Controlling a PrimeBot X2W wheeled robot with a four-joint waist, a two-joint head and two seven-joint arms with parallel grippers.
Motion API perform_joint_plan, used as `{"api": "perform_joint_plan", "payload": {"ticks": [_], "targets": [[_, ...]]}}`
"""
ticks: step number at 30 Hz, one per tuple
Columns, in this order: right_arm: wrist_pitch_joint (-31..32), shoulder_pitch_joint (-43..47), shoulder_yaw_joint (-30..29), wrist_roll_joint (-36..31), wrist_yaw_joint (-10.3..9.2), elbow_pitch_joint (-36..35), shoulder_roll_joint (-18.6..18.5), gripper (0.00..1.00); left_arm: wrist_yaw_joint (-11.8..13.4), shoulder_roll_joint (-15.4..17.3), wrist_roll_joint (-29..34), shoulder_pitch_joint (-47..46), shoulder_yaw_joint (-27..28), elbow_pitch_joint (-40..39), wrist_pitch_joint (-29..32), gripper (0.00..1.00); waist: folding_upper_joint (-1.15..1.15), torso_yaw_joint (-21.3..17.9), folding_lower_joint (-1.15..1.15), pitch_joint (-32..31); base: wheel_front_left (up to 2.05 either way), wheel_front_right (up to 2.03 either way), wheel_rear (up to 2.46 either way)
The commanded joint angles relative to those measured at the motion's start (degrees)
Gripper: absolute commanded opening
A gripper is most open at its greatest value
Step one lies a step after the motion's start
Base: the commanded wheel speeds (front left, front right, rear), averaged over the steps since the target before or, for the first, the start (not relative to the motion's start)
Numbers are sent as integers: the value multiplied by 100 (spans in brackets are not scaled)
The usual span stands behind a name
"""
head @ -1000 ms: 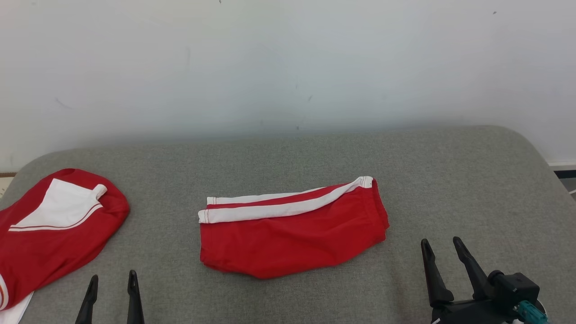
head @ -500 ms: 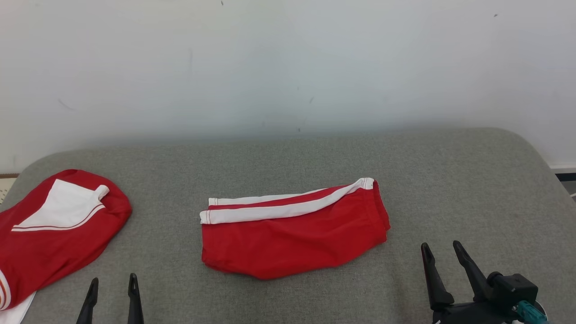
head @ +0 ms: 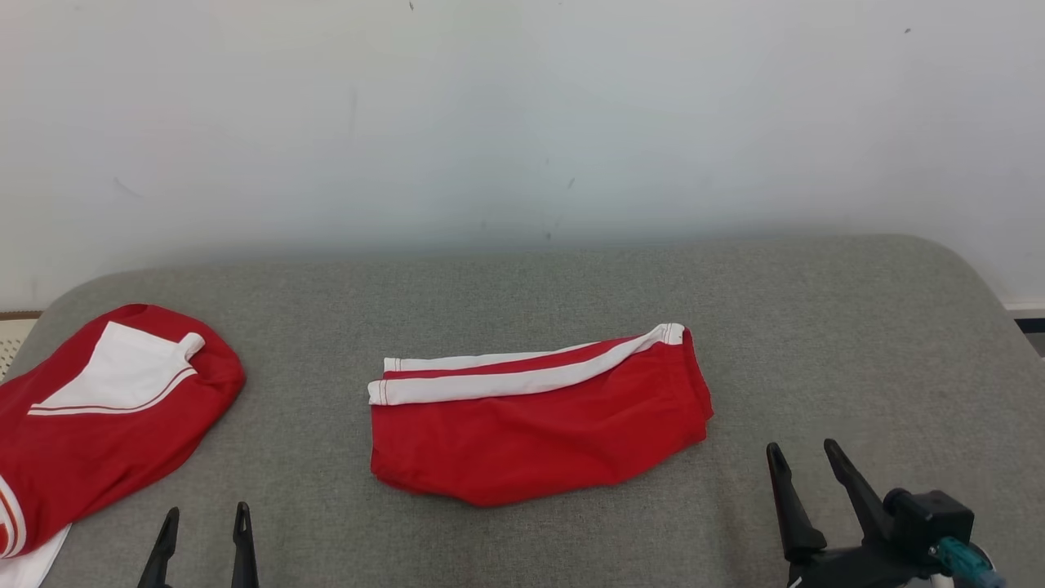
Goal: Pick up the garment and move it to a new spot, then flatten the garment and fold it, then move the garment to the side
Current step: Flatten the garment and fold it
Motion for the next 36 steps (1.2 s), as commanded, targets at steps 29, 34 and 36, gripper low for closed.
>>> {"api": "perform_joint_plan", "payload": {"ticks": [29, 34, 36], "targets": [[405, -3221, 599, 699, -6, 3863, -267, 100, -41, -97, -107, -475, -441, 189, -62, 100, -1, 774, 0, 592, 0, 0, 0], [385, -3686, 775, 889, -6, 4616, -278, 100, -53, -141, -119, -639, -551, 255, -85, 100, -1, 903, 0, 842, 0, 0, 0], [348, -3831, 799, 1014, -6, 4856, -257, 100, -51, -157, -129, -709, -587, 295, -95, 100, -1, 935, 0, 919, 0, 0, 0]]}}
